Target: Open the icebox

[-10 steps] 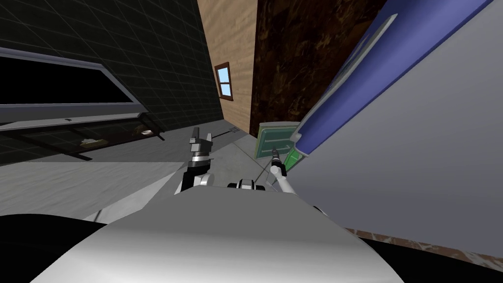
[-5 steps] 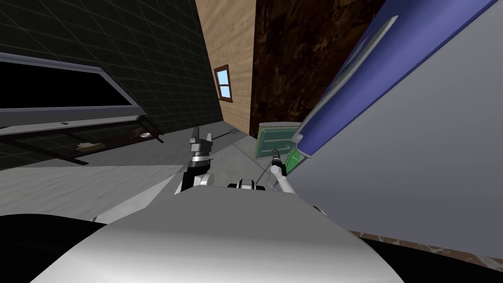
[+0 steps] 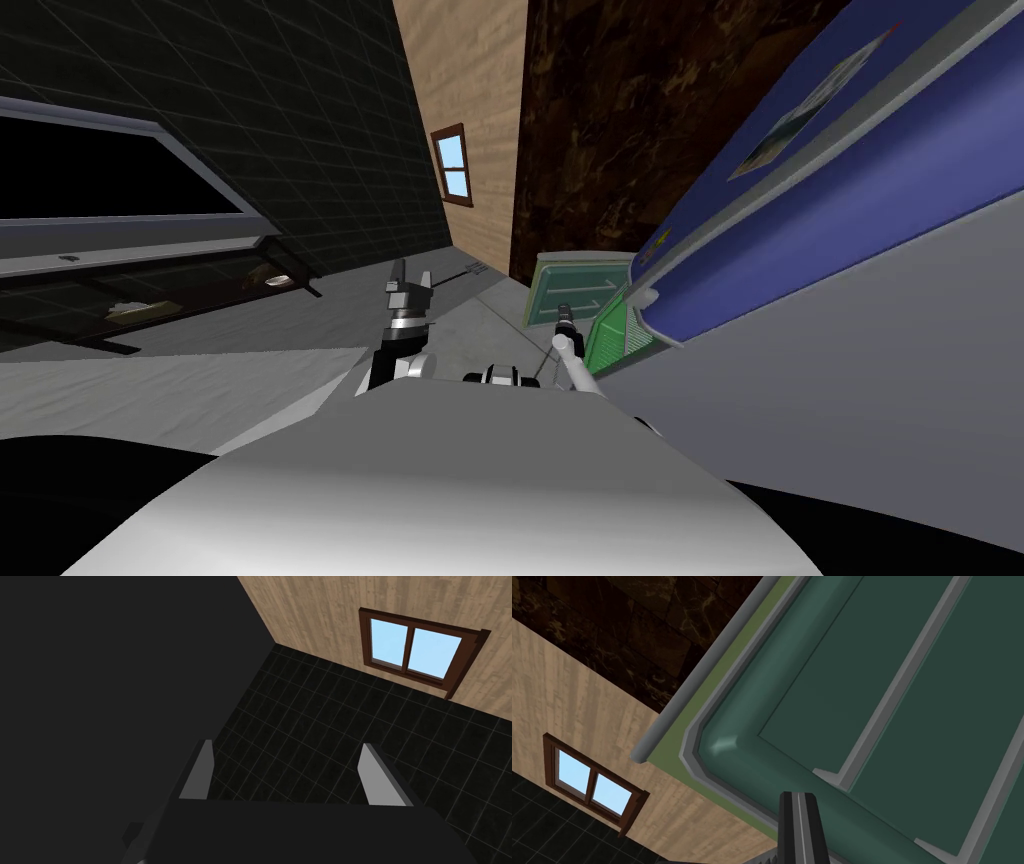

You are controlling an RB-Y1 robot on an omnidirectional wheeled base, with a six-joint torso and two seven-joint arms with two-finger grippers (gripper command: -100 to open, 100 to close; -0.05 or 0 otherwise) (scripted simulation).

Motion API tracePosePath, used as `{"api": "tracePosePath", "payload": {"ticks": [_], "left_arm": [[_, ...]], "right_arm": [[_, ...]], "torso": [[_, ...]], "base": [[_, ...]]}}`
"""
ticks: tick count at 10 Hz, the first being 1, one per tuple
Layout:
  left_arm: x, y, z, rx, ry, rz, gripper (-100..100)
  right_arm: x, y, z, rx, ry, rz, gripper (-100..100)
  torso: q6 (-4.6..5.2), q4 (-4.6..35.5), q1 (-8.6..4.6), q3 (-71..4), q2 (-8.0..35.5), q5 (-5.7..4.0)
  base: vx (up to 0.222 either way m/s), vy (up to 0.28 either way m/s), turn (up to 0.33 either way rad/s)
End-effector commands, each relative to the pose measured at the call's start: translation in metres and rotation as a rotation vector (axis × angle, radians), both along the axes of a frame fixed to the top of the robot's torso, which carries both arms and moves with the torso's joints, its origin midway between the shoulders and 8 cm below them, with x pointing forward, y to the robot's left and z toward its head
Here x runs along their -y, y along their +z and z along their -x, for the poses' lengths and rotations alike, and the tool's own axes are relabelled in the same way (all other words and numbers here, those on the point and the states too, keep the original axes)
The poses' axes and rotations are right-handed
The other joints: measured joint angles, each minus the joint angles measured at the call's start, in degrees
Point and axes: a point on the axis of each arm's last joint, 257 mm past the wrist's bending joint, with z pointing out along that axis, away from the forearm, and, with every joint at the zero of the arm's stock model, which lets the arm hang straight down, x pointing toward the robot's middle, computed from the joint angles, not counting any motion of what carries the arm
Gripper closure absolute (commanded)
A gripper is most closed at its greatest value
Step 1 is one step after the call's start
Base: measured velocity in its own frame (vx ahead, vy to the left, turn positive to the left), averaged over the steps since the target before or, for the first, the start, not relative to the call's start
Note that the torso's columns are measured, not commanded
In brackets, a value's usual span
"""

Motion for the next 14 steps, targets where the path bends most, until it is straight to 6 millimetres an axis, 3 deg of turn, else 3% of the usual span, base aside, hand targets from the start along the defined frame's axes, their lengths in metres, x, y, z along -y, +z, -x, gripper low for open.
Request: {"api": "tracePosePath", "payload": {"ticks": [1,3,4,5,14], "left_arm": [[0.0,0.0,0.0,0.0,0.0,0.0,0],[0.0,0.0,0.0,0.0,0.0,0.0,0],[0.0,0.0,0.0,0.0,0.0,0.0,0],[0.0,0.0,0.0,0.0,0.0,0.0,0],[0.0,0.0,0.0,0.0,0.0,0.0,0]], "right_arm": [[0.015,0.001,-0.001,-0.002,-0.045,0.001,100],[0.025,0.001,-0.001,-0.005,-0.08,0.0,100],[0.021,0.001,-0.001,-0.004,-0.068,-0.001,100],[0.031,0.016,-0.001,0.047,-0.112,-0.066,-100],[0.081,0.07,0.008,0.29,-0.309,-0.385,-100]], "torso": [[0.0,-0.02,-0.07,-0.04,-0.07,-0.01],[0.0,0.0,-0.07,0.0,0.0,-0.02],[0.0,0.02,-0.02,0.04,0.08,0.0],[0.01,0.1,-0.4,0.24,0.42,-0.09],[0.0,0.0,-0.15,-0.01,-0.01,-0.04]], "base": [[0.23,0.185,-0.06],[0.222,0.21,-0.063],[0.096,0.102,-0.016],[0.158,0.08,-0.053],[0.162,0.099,-0.044]]}}
